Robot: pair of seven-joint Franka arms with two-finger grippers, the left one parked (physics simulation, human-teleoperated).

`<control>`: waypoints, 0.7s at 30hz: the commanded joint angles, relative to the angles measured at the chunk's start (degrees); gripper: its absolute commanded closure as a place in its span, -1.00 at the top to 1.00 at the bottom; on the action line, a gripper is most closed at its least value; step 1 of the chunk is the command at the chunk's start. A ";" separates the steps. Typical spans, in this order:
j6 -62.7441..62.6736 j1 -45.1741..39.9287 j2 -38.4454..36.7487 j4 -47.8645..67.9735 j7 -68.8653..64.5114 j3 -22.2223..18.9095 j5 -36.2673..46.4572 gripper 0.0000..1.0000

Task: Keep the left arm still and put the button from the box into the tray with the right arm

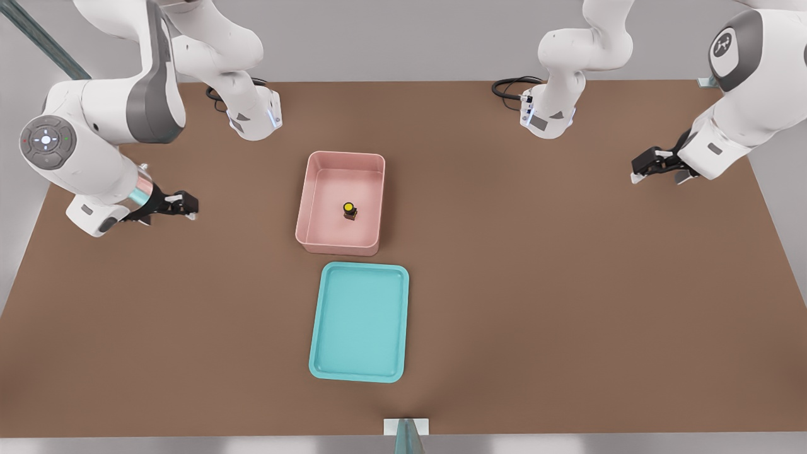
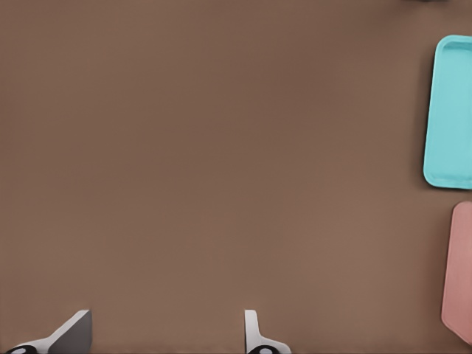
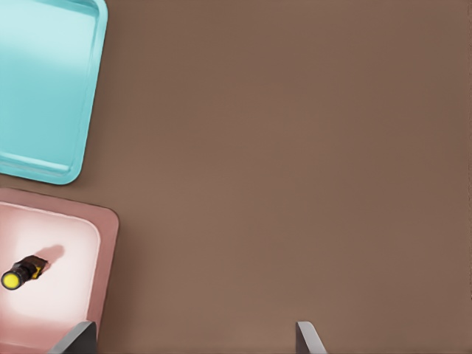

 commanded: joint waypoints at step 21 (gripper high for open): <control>45.26 29.47 7.88 -32.77 73.96 10.18 2.78 1.00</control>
